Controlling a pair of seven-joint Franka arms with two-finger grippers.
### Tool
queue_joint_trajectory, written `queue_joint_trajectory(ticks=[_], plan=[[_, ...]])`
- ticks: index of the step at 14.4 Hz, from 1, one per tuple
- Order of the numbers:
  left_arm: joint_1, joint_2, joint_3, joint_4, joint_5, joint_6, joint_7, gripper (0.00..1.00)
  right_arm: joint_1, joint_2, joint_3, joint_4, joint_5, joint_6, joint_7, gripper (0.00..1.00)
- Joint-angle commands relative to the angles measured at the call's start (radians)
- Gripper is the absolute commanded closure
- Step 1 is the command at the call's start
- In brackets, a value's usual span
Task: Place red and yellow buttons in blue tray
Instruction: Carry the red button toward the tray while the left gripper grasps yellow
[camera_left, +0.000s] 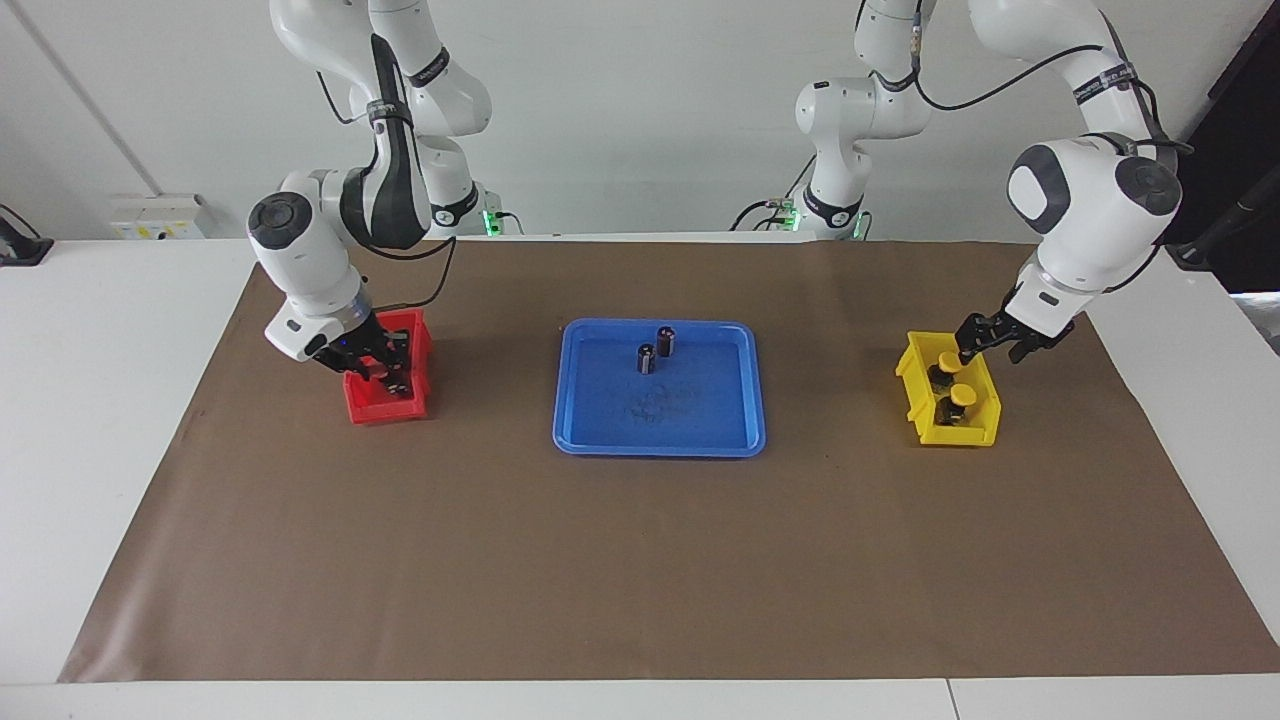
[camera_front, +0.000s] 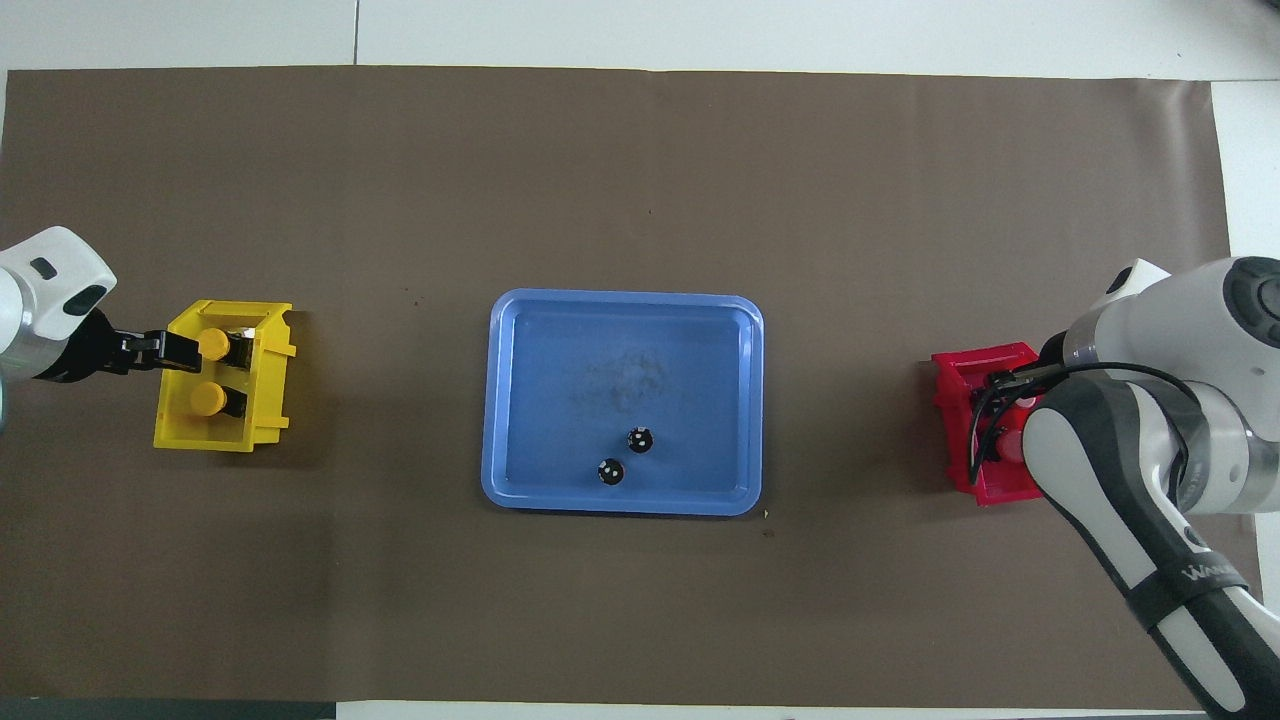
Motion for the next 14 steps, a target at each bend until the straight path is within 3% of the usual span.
queue_joint_trajectory(ticks=[1, 5, 7, 10, 14], plan=[[0.005, -0.021, -0.007, -0.046, 0.003, 0.030, -0.030, 0.25, 0.004, 0.056, 0.005, 0.213, -0.014, -0.197, -0.020, 0.86], [0.002, -0.029, -0.007, -0.101, 0.002, 0.054, -0.033, 0.26, 0.123, 0.163, 0.005, 0.519, -0.011, -0.422, 0.109, 0.86], [-0.002, -0.030, -0.007, -0.118, 0.002, 0.067, -0.047, 0.26, 0.206, 0.209, 0.005, 0.619, 0.004, -0.434, 0.226, 0.87], [-0.015, -0.029, -0.012, -0.118, 0.002, 0.071, -0.085, 0.26, 0.356, 0.281, 0.005, 0.722, 0.056, -0.419, 0.540, 0.98], [-0.015, -0.038, -0.012, -0.137, 0.002, 0.082, -0.087, 0.29, 0.544, 0.497, 0.001, 0.923, 0.044, -0.399, 0.758, 0.98]])
